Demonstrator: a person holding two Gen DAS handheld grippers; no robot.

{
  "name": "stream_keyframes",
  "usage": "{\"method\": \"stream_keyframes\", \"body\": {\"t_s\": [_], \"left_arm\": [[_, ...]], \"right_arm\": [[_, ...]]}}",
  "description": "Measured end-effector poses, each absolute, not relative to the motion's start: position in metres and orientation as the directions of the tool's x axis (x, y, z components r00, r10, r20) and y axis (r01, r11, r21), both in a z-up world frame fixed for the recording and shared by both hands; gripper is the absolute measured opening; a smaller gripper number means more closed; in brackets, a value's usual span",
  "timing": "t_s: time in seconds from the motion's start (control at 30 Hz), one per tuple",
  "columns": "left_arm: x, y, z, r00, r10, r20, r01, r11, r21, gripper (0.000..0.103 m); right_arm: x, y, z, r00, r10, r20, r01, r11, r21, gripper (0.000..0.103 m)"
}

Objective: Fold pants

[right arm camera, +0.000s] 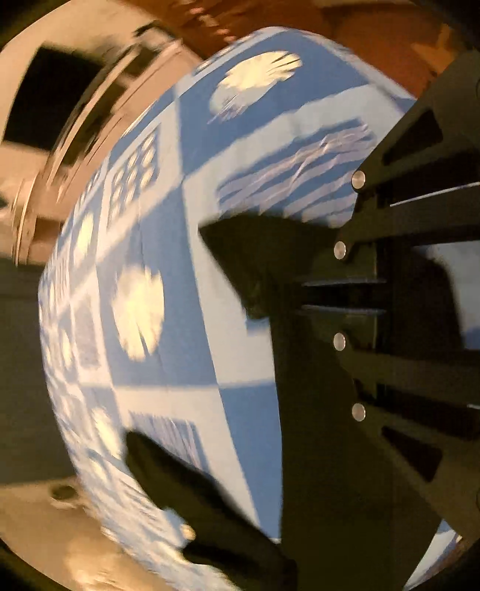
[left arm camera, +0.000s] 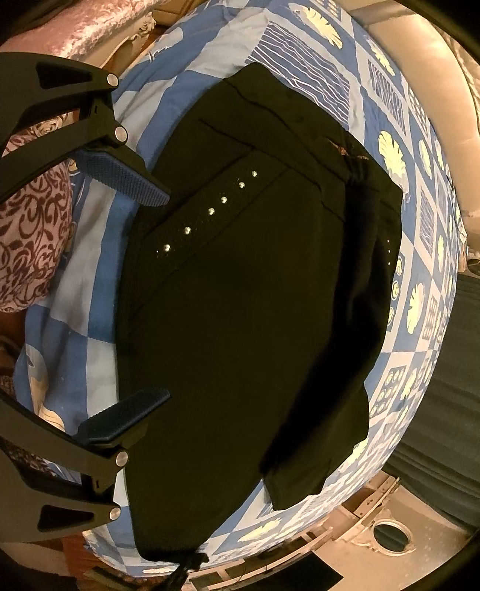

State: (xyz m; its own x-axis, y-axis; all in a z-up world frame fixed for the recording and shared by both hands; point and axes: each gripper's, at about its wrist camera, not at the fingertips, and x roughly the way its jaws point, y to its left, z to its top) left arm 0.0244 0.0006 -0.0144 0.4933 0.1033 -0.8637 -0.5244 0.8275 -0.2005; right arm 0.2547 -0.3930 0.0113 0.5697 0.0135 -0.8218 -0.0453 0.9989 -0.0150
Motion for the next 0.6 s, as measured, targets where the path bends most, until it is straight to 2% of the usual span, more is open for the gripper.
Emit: {"method": "stream_keyframes", "body": {"t_s": [0.13,0.2,0.27,0.33,0.43,0.5,0.53,0.57,0.6], "left_arm": [[0.024,0.000,-0.012,0.501,0.112,-0.858,-0.521,0.831,-0.195,0.098],[0.024,0.000,-0.012,0.505,0.116,-0.856,-0.521,0.831,-0.195,0.098],[0.024,-0.001,-0.011,0.506,0.117,-0.855,-0.522,0.831,-0.195,0.098],[0.023,-0.001,-0.011,0.505,0.116,-0.855,-0.522,0.830,-0.195,0.098],[0.023,0.001,-0.011,0.510,0.106,-0.854,-0.521,0.828,-0.208,0.098],[0.021,0.003,-0.010,0.523,0.098,-0.847,-0.519,0.825,-0.225,0.098],[0.020,0.005,-0.008,0.534,0.090,-0.841,-0.517,0.822,-0.240,0.098],[0.019,0.007,-0.007,0.540,0.084,-0.837,-0.515,0.820,-0.251,0.098],[0.019,0.009,-0.006,0.549,0.074,-0.833,-0.512,0.817,-0.264,0.098]], "right_arm": [[0.234,-0.461,0.010,0.568,-0.013,-0.823,0.102,0.993,0.055,0.007],[0.226,-0.501,-0.004,0.524,0.017,-0.852,0.201,0.969,0.142,0.007],[0.219,-0.537,-0.027,0.473,0.132,-0.871,0.291,0.910,0.296,0.012],[0.209,-0.560,-0.040,0.493,0.235,-0.838,0.343,0.832,0.435,0.013],[0.203,-0.568,-0.035,0.529,0.222,-0.819,0.396,0.789,0.470,0.028],[0.198,-0.578,-0.029,0.551,0.160,-0.819,0.445,0.774,0.451,0.038],[0.194,-0.583,-0.023,0.562,0.112,-0.819,0.475,0.767,0.431,0.047],[0.191,-0.586,-0.019,0.570,0.090,-0.817,0.487,0.764,0.424,0.052],[0.191,-0.587,-0.014,0.581,0.091,-0.809,0.479,0.765,0.430,0.052]]}}
